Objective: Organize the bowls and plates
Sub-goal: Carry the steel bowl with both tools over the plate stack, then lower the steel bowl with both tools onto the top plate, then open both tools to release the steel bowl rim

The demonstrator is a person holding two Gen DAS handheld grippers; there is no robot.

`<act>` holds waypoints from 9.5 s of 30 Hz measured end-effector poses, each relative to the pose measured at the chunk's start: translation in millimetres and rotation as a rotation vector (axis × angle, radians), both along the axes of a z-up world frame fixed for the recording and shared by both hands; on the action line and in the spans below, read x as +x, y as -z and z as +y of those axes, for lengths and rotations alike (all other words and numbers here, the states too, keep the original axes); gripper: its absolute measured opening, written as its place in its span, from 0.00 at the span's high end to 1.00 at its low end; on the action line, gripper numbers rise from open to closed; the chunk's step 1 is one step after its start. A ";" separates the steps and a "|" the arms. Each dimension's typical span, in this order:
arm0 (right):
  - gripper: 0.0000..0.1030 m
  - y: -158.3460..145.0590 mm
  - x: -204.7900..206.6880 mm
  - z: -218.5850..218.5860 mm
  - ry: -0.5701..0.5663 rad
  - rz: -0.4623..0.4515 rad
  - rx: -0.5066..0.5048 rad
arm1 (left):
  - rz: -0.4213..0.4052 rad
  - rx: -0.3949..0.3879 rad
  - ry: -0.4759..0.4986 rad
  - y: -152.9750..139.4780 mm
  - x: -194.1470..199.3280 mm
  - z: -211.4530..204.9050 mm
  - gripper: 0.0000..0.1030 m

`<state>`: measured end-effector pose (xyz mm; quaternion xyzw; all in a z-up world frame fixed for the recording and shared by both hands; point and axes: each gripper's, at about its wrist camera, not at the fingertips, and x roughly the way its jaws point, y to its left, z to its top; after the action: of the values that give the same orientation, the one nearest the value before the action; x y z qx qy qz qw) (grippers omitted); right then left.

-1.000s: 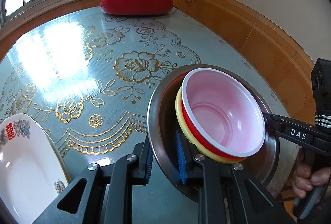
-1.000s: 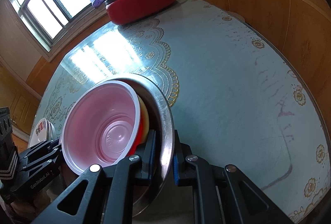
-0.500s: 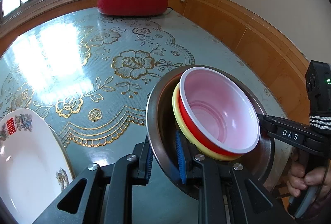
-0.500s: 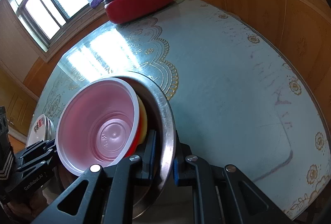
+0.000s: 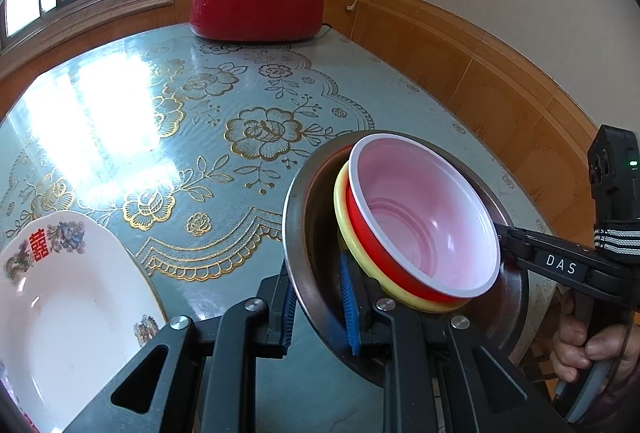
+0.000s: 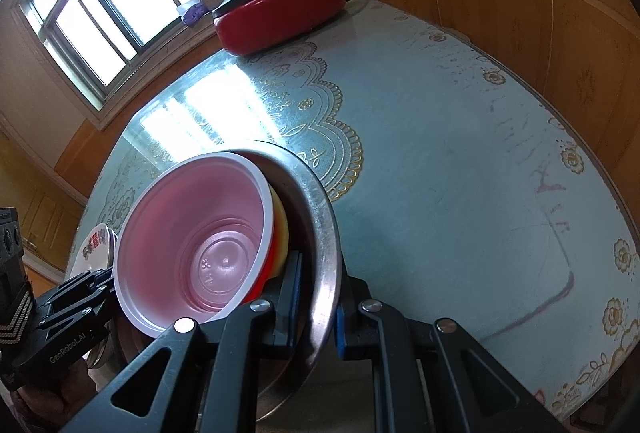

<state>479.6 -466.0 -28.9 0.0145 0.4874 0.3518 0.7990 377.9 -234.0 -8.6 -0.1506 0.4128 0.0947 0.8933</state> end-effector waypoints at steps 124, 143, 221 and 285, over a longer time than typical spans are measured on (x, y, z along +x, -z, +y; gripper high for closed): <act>0.87 -11.6 -150.2 203.5 -0.365 -0.017 0.021 | -0.027 0.043 -0.335 -20.4 -218.4 147.5 0.81; 0.87 -10.8 -177.5 179.1 -0.052 -0.016 -0.005 | -0.061 0.038 -0.017 -19.6 -207.0 159.8 0.79; 0.69 28.8 -132.3 156.2 0.338 0.287 0.307 | -0.017 -0.066 -0.042 12.1 -232.5 227.6 0.68; 0.82 -40.0 -174.3 166.8 0.194 -0.067 0.137 | -0.118 -0.034 -0.100 -19.6 -232.2 226.7 0.56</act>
<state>305.3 -299.2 11.1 0.1044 0.4316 0.3055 0.8423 145.7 -7.3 10.9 -0.1913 0.3531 0.1231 0.9075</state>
